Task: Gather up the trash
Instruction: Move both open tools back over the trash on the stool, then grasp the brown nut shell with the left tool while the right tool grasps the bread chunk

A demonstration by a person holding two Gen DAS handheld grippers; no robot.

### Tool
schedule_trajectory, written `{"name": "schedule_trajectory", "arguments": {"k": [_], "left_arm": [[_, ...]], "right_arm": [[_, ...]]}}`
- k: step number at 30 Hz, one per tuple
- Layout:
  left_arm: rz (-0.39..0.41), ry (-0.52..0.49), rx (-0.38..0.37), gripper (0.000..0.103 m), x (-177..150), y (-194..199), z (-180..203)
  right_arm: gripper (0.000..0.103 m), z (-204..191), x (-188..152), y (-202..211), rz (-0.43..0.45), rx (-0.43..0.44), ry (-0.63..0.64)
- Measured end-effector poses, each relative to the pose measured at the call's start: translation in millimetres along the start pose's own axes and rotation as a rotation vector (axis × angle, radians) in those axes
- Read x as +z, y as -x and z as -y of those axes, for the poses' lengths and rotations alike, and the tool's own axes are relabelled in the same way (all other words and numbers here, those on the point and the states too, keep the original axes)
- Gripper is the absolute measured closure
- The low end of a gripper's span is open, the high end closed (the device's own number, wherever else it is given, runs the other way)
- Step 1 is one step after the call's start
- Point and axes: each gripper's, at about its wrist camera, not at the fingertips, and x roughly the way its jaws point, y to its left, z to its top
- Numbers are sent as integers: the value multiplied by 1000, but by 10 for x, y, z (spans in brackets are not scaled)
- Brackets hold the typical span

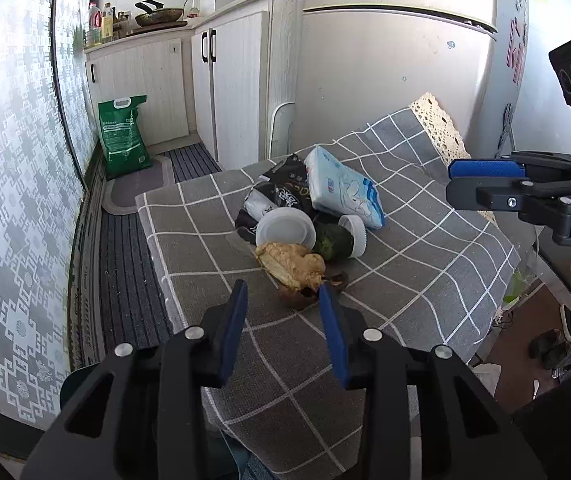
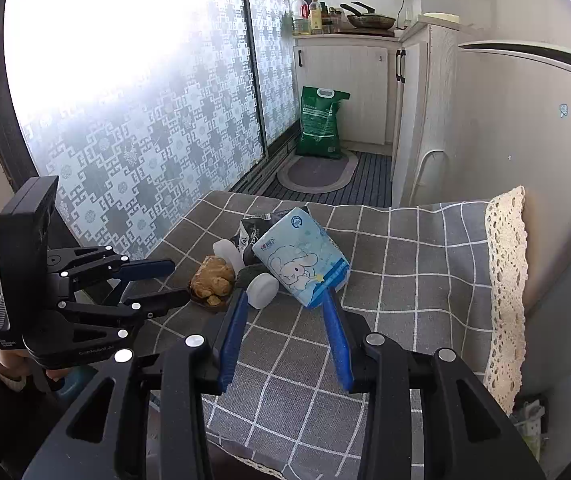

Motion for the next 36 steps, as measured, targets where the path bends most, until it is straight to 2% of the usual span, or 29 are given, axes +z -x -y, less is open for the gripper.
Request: {"name": "schedule_trajectory", "arguments": {"k": [5, 7, 9, 18, 21, 28, 36], "left_arm": [[-16, -26, 1, 64, 25, -96, 78], [-28, -30, 0, 69, 28, -142, 93], [-36, -34, 3, 80, 13, -169, 106], [0, 27, -44, 81, -30, -45, -15], [31, 63, -71, 81, -19, 44, -72], [76, 115, -116, 81, -12, 187, -164], [64, 126, -161, 81, -78, 201, -207]], "right_arm": [[64, 24, -90, -105, -38, 0, -1], [64, 25, -114, -126, -46, -2, 1], [64, 32, -133, -132, -51, 1, 0], [64, -43, -216, -246, -83, 25, 8], [54, -145, -211, -303, -91, 45, 23], [54, -379, -180, -494, -122, 67, 58], [54, -533, -131, -623, -134, 87, 60]]}}
